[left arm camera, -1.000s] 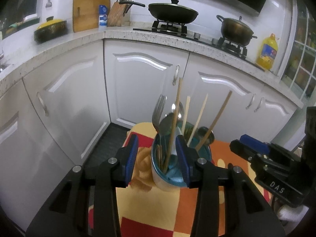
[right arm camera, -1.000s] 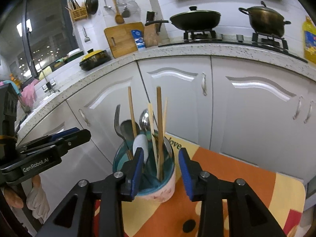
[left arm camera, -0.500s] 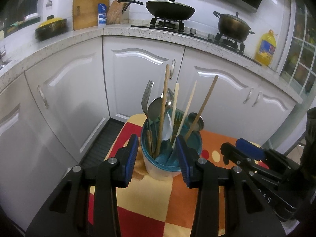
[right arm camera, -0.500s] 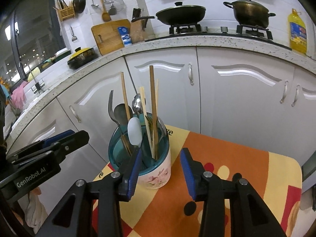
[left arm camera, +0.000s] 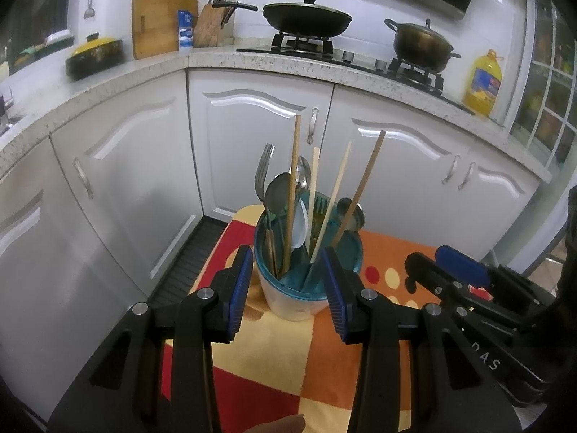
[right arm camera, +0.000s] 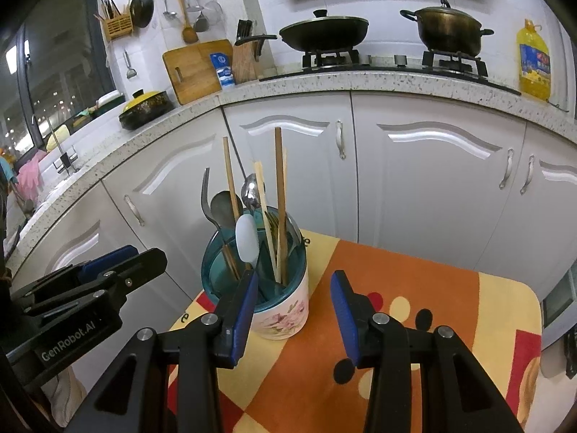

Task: Organize utensils

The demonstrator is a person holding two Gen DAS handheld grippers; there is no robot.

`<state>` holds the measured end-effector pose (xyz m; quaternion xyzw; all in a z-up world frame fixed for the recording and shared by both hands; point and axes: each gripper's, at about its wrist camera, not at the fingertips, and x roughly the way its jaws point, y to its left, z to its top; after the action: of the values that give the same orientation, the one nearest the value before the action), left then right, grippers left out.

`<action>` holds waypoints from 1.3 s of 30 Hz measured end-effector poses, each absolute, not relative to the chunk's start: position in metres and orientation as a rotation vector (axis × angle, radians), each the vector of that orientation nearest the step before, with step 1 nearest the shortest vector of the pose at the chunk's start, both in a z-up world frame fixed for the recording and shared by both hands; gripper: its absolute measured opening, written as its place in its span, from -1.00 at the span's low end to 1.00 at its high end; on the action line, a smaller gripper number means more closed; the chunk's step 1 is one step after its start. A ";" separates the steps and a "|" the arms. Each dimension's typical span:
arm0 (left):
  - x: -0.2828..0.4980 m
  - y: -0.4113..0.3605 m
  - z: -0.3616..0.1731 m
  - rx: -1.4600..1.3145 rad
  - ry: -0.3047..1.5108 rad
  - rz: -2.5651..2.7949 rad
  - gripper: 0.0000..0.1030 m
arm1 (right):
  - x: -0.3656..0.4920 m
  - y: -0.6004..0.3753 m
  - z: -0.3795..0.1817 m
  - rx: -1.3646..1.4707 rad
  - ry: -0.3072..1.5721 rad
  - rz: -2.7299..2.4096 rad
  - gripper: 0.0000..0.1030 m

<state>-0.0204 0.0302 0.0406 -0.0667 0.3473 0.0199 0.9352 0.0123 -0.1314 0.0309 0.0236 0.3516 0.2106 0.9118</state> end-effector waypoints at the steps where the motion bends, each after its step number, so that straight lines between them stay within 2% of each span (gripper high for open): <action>1: -0.021 0.030 0.041 -0.134 0.707 0.041 -0.26 | 0.012 -0.131 0.032 0.048 0.722 0.434 -0.22; 39: -0.030 0.036 0.044 -0.118 0.686 0.068 -0.26 | 0.007 -0.114 0.037 0.007 0.720 0.436 -0.18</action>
<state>-0.0304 0.0361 0.0442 -0.0576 0.3359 0.0332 0.9395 0.0067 -0.1136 0.0368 0.0034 0.3493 0.2116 0.9128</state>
